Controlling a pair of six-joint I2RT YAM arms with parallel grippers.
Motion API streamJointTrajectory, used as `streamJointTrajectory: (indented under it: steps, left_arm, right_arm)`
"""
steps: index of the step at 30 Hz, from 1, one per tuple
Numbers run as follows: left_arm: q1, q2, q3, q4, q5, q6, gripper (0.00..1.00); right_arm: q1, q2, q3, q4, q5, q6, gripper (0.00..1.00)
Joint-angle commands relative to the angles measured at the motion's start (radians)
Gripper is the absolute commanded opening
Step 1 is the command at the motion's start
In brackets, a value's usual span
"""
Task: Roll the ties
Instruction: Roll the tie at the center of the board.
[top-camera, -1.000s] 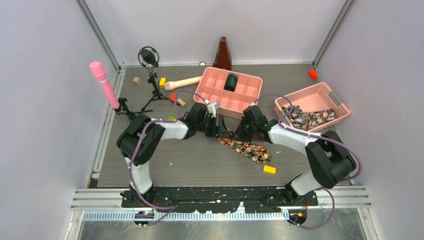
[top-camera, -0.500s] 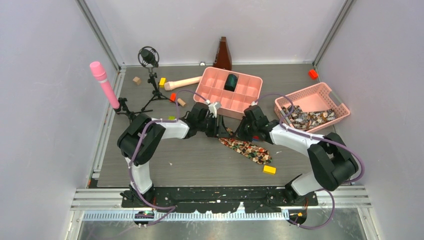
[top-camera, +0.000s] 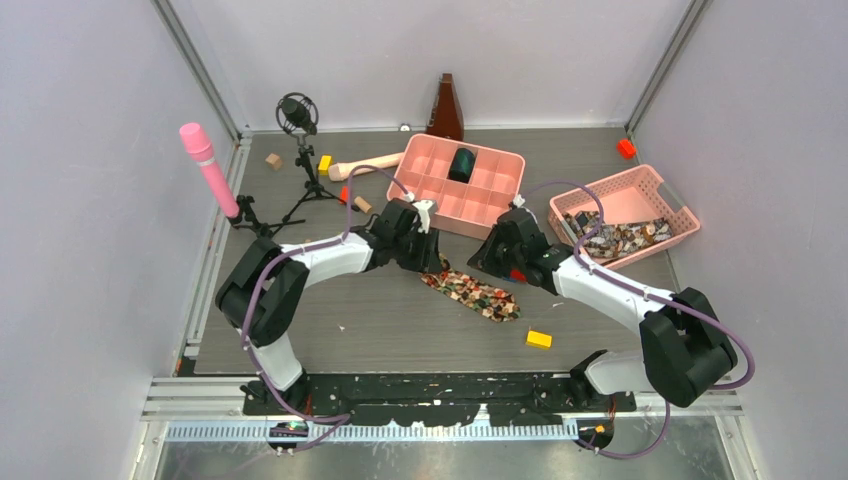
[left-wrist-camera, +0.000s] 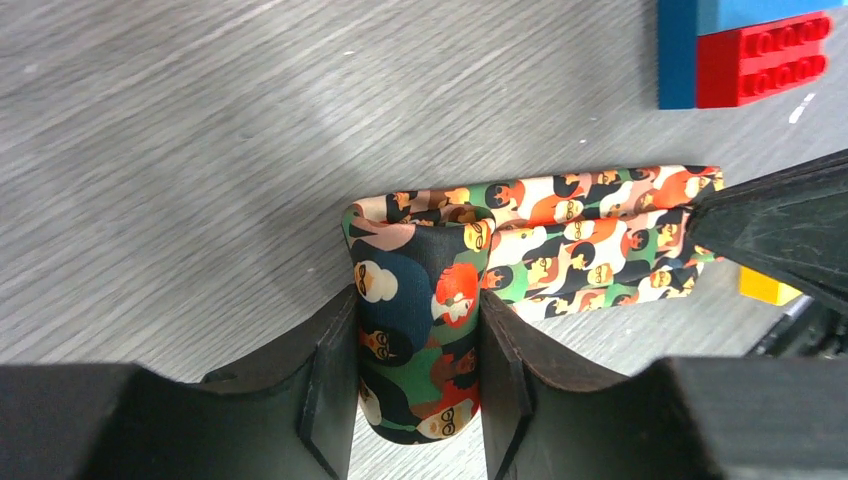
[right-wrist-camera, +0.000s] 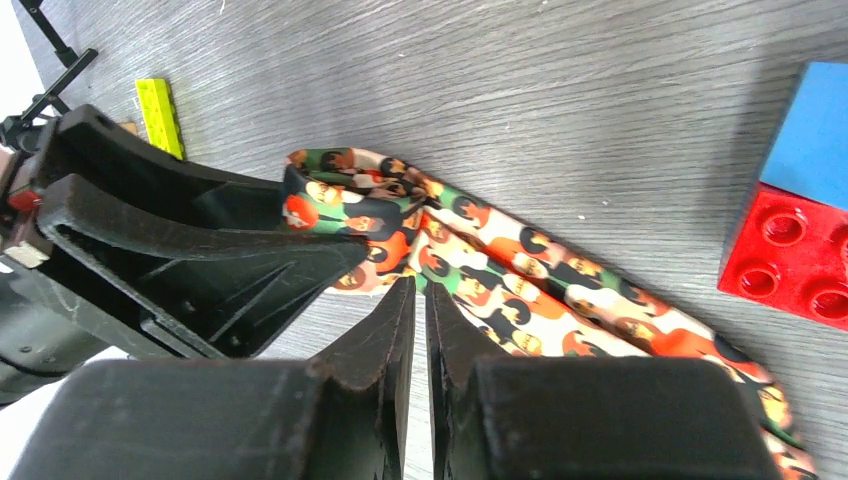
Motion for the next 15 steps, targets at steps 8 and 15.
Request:
streamJointTrajectory:
  steps: [8, 15]
  left_arm:
    - [-0.014, -0.077, 0.064, -0.256, -0.442, 0.178, 0.40]
    - [-0.057, -0.066, 0.109, -0.336, -0.646, 0.232, 0.36]
  right_arm:
    - [-0.001, -0.033, -0.008, 0.009, 0.071, -0.012, 0.16]
    - [-0.002, -0.027, -0.004, 0.003, 0.071, -0.015, 0.16]
